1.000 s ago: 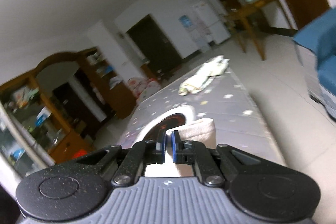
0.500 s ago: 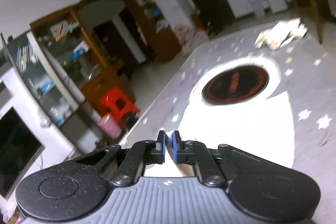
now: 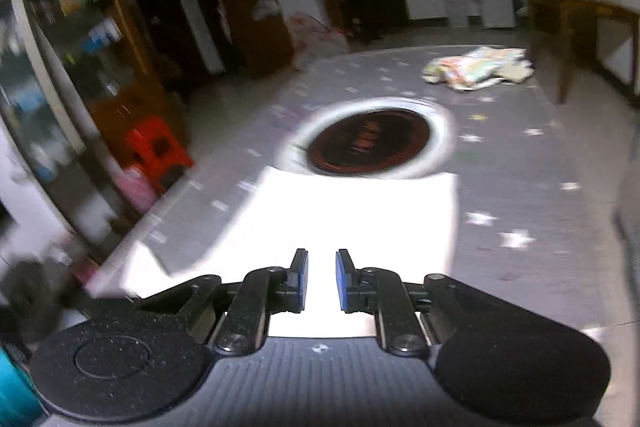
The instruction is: Fold clothes
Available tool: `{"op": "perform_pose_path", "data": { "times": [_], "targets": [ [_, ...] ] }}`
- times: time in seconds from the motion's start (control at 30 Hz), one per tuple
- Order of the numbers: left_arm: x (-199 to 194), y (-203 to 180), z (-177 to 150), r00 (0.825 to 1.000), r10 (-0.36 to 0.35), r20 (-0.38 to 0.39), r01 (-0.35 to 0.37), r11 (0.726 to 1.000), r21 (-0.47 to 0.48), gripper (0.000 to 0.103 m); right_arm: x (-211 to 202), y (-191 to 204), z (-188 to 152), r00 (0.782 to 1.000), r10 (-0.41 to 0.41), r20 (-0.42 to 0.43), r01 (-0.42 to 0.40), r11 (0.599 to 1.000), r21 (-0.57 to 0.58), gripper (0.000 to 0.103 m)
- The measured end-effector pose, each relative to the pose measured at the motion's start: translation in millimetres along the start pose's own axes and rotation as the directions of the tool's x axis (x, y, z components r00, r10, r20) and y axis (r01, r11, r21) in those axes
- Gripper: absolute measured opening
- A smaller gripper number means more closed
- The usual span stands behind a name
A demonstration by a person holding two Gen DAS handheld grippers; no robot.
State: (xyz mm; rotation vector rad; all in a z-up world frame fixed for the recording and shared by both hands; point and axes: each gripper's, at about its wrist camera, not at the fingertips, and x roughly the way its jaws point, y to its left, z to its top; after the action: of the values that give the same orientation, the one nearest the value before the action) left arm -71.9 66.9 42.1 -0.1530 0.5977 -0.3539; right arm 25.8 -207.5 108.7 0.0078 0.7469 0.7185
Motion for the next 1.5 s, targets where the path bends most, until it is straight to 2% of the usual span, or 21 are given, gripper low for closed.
{"op": "perform_pose_path", "data": {
  "times": [0.13, 0.17, 0.23, 0.43, 0.57, 0.67, 0.77, 0.87, 0.93, 1.0, 1.1, 1.17, 1.33, 1.4, 1.5],
  "targets": [
    [14.4, -1.3, 3.3, 1.000, -0.008, -0.019, 0.007, 1.000, -0.008, 0.043, 9.6, -19.9, -13.7, 0.994, -0.088, -0.064, 0.087, 0.996, -0.014, 0.015],
    [17.8, -1.1, 3.1, 1.000, -0.005, -0.027, 0.005, 1.000, -0.011, 0.042, 13.1, -22.3, -17.7, 0.993, -0.096, -0.073, 0.095, 0.995, -0.021, 0.015],
    [24.8, 0.1, 2.1, 0.999, 0.001, -0.048, -0.002, 1.000, -0.017, 0.033, 20.5, -22.7, -25.3, 0.990, -0.110, -0.084, 0.107, 0.993, -0.042, 0.015],
    [35.3, 12.0, -5.3, 0.994, 0.043, -0.099, -0.048, 0.998, -0.043, 0.029, 56.1, -6.3, -39.2, 0.986, -0.125, -0.113, 0.106, 0.982, -0.158, 0.013],
    [31.2, 18.0, -8.7, 0.995, 0.039, -0.091, -0.044, 0.997, -0.055, 0.026, 72.8, -6.2, -48.1, 0.977, -0.166, -0.137, 0.132, 0.964, -0.229, 0.011],
    [21.9, 16.9, -8.7, 0.996, 0.044, -0.072, -0.048, 0.997, -0.053, 0.026, 65.9, -1.1, -44.6, 0.977, -0.177, -0.123, 0.146, 0.963, -0.226, 0.011],
    [8.5, 17.3, -10.6, 0.998, 0.050, -0.046, -0.053, 0.997, -0.059, 0.028, 56.3, 11.2, -46.4, 0.985, -0.139, -0.102, 0.109, 0.960, -0.259, 0.011],
    [-11.6, 23.6, -13.4, 0.997, 0.075, -0.012, -0.076, 0.993, -0.092, 0.029, 62.1, 21.1, -57.4, 0.983, -0.112, -0.143, 0.067, 0.955, -0.290, 0.011],
    [-27.3, 30.6, -14.1, 0.995, 0.102, 0.016, -0.100, 0.988, -0.117, 0.029, 67.6, 24.1, -64.1, 0.981, -0.118, -0.154, 0.067, 0.951, -0.303, 0.012],
    [-46.0, 42.2, -12.3, 0.985, 0.162, 0.055, -0.153, 0.979, -0.135, 0.029, 69.0, 27.1, -66.7, 0.981, -0.119, -0.156, 0.066, 0.949, -0.309, 0.014],
    [-70.1, 65.4, -8.5, 0.954, 0.281, 0.101, -0.260, 0.948, -0.182, 0.035, 64.1, 32.0, -63.9, 0.983, -0.110, -0.147, 0.061, 0.950, -0.305, 0.022],
    [-80.4, 90.4, -7.9, 0.924, 0.371, 0.095, -0.337, 0.906, -0.256, 0.040, 62.7, 35.8, -62.2, 0.984, -0.108, -0.141, 0.060, 0.949, -0.309, 0.027],
    [-79.6, 134.9, -6.4, 0.866, 0.499, 0.033, -0.457, 0.817, -0.353, 0.049, 62.9, 42.7, -64.9, 0.985, -0.090, -0.148, 0.040, 0.950, -0.310, 0.030],
    [-73.1, 145.6, -6.4, 0.863, 0.505, 0.010, -0.466, 0.804, -0.368, 0.051, 64.5, 45.9, -66.5, 0.984, -0.083, -0.156, 0.030, 0.949, -0.313, 0.032],
    [-58.3, 153.7, -8.6, 0.870, 0.492, -0.021, -0.462, 0.802, -0.379, 0.047, 67.2, 49.6, -70.1, 0.982, -0.081, -0.169, 0.022, 0.946, -0.324, 0.036]
  ]
}}
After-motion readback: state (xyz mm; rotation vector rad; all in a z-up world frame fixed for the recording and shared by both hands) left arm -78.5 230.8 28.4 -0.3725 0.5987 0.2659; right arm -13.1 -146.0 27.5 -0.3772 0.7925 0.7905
